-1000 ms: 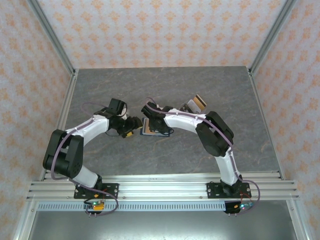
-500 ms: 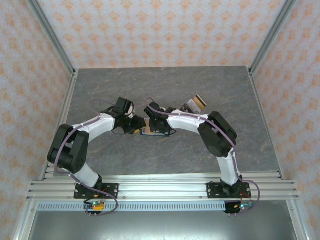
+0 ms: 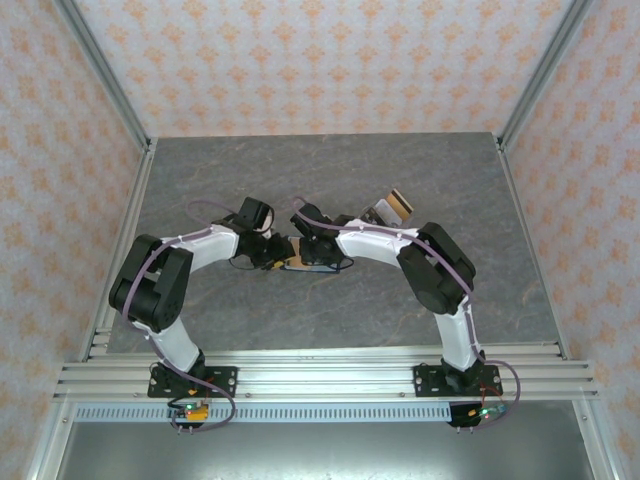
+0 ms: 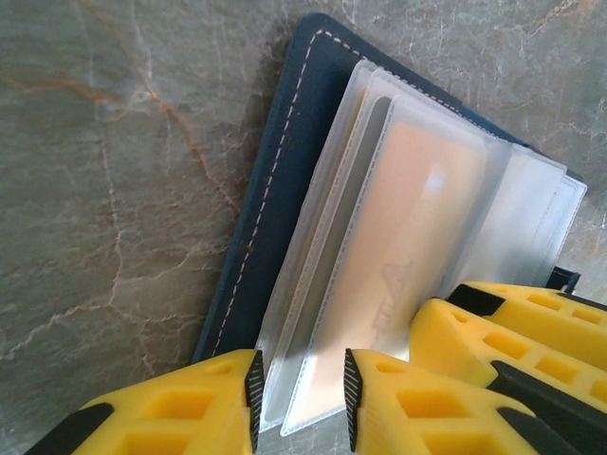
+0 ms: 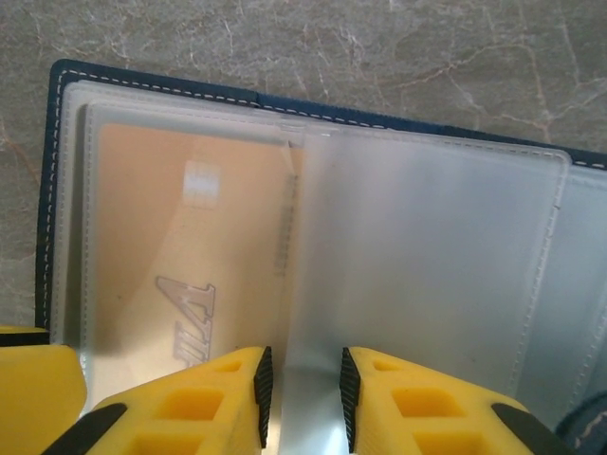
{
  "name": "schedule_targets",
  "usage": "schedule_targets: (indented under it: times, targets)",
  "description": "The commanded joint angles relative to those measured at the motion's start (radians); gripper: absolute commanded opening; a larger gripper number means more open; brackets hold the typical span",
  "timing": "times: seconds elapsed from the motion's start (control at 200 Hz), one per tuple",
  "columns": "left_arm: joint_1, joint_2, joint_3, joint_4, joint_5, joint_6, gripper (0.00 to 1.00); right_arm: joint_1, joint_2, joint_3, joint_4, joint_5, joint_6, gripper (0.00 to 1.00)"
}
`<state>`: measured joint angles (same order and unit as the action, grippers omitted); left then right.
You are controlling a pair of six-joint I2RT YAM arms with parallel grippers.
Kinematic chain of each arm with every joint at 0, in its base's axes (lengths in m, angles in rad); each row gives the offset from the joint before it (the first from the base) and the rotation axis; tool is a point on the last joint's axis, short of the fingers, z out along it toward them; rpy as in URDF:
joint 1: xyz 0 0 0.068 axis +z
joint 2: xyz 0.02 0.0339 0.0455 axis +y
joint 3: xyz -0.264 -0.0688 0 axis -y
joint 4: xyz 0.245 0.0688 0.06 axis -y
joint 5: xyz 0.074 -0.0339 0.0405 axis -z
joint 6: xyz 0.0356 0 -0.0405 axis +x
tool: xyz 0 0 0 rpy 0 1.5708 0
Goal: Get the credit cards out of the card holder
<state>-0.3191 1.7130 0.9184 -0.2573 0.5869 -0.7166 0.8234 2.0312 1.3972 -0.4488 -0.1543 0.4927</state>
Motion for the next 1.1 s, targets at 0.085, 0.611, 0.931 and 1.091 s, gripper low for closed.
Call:
schedule_targets:
  times: [0.085, 0.611, 0.931, 1.091]
  targets:
    - [-0.006, -0.036, 0.027, -0.036, -0.078, 0.032, 0.30, -0.007, 0.009, -0.052, -0.041, -0.018, 0.008, 0.28]
    - [-0.021, -0.026, 0.052, -0.032, -0.024, 0.065, 0.35, -0.023, -0.003, -0.088, -0.019, -0.032, 0.030, 0.27]
    - [-0.023, 0.029, 0.064, -0.027, -0.012, 0.071, 0.34, -0.024, 0.000, -0.103, -0.009, -0.046, 0.035, 0.27]
    - [-0.023, 0.043, 0.068, -0.036, 0.008, 0.094, 0.36, -0.026, -0.002, -0.107, -0.008, -0.050, 0.035, 0.27]
